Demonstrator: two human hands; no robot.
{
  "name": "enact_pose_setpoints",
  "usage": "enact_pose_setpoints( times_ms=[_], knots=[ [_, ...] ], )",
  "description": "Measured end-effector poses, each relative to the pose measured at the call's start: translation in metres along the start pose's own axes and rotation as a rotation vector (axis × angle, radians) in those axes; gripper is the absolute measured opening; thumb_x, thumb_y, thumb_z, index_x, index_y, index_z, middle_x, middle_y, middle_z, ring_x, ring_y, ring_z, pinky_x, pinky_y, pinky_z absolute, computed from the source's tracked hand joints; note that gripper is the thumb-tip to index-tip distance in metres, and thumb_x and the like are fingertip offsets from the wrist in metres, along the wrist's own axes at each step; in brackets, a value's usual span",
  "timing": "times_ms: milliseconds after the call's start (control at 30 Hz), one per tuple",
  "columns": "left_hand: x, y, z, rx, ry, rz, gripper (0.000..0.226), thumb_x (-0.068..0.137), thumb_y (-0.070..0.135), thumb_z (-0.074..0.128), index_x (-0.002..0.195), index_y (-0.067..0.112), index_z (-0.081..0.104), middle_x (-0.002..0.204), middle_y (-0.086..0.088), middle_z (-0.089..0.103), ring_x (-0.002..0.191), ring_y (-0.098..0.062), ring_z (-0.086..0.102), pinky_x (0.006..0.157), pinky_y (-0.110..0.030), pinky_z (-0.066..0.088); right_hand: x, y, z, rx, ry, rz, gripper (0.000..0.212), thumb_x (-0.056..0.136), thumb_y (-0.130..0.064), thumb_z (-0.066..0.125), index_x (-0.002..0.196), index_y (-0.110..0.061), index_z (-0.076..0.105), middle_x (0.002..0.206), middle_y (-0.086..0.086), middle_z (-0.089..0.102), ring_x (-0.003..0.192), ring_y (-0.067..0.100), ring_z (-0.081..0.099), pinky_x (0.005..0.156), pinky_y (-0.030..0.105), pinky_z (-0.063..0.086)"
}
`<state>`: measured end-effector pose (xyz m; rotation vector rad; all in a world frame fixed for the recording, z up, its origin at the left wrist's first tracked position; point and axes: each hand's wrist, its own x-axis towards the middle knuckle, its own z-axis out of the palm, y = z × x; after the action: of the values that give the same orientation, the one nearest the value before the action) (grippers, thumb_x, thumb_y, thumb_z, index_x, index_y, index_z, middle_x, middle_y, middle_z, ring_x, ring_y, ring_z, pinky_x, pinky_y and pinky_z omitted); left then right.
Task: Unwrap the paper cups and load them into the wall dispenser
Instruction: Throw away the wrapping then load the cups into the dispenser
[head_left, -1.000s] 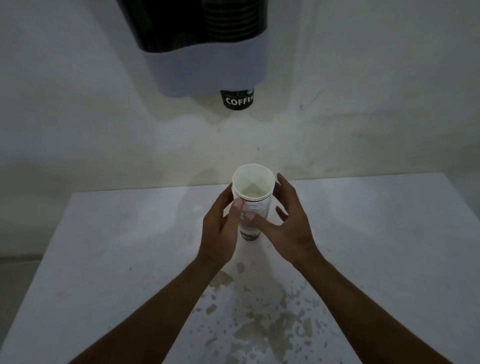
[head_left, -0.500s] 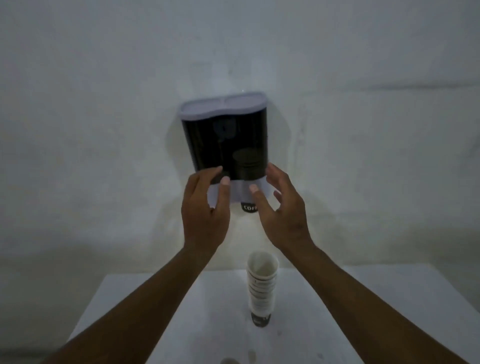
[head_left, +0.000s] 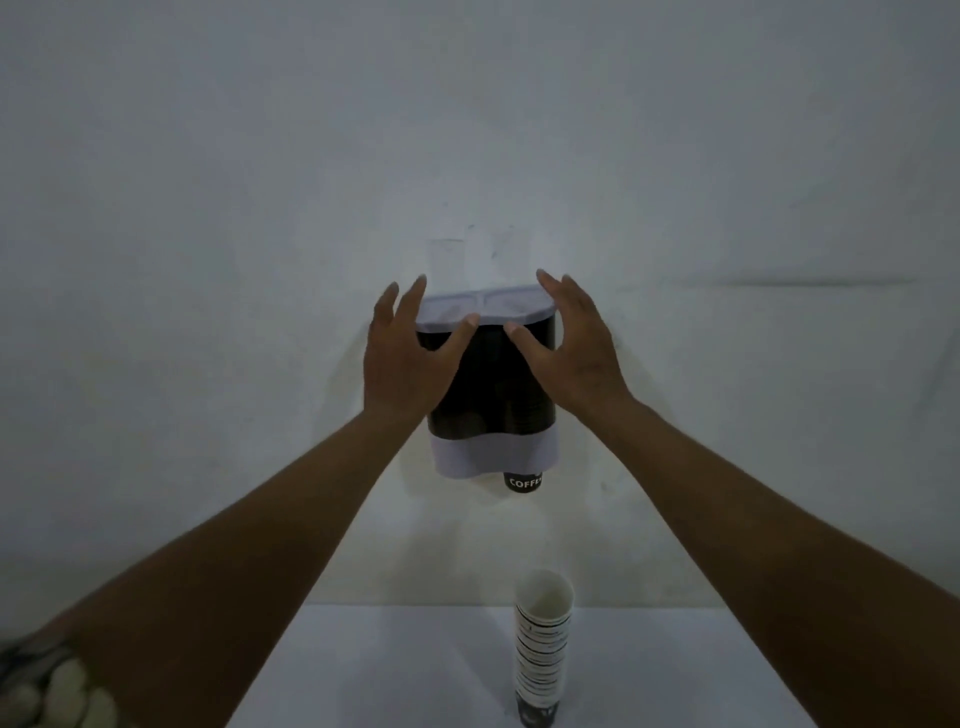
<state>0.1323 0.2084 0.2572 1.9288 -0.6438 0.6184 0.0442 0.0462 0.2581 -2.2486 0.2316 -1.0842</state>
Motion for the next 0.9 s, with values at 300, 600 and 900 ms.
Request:
enact_pose_setpoints(
  times_ms=[300,600,900],
  knots=[
    [0.008,-0.006,0.0,0.042,-0.103,0.014,0.051,0.094,0.039,0.059,0.138,0.013,0.055,0.152,-0.013,0.042,0.139,-0.027,0.04,0.114,-0.033,0.03,0.018,-0.005,-0.01,-0.059,-0.062,0.006,0.037,0.087,-0.029,0.073,0.12,-0.013,0.069,0.145,0.01,0.053,0.137,0.02,0.045,0.112,0.023,0.029],
    [0.003,-0.003,-0.026,0.005,0.041,0.13,0.048,0.087,0.031,0.072,0.127,0.005,0.064,0.149,-0.018,0.045,0.136,-0.026,0.047,0.108,-0.021,0.032,0.002,-0.028,-0.006,-0.064,0.046,-0.152,0.031,0.088,-0.027,0.071,0.114,-0.01,0.071,0.134,0.009,0.062,0.126,0.022,0.056,0.109,0.029,0.039],
    [-0.087,-0.066,-0.065,0.057,0.123,0.287,0.042,0.084,0.026,0.075,0.122,0.007,0.067,0.139,-0.013,0.056,0.128,-0.027,0.055,0.104,-0.04,0.048,-0.108,-0.023,0.047,-0.081,0.128,-0.277,0.029,0.088,-0.019,0.071,0.116,-0.009,0.07,0.128,0.01,0.066,0.129,0.029,0.054,0.113,0.035,0.039]
  ],
)
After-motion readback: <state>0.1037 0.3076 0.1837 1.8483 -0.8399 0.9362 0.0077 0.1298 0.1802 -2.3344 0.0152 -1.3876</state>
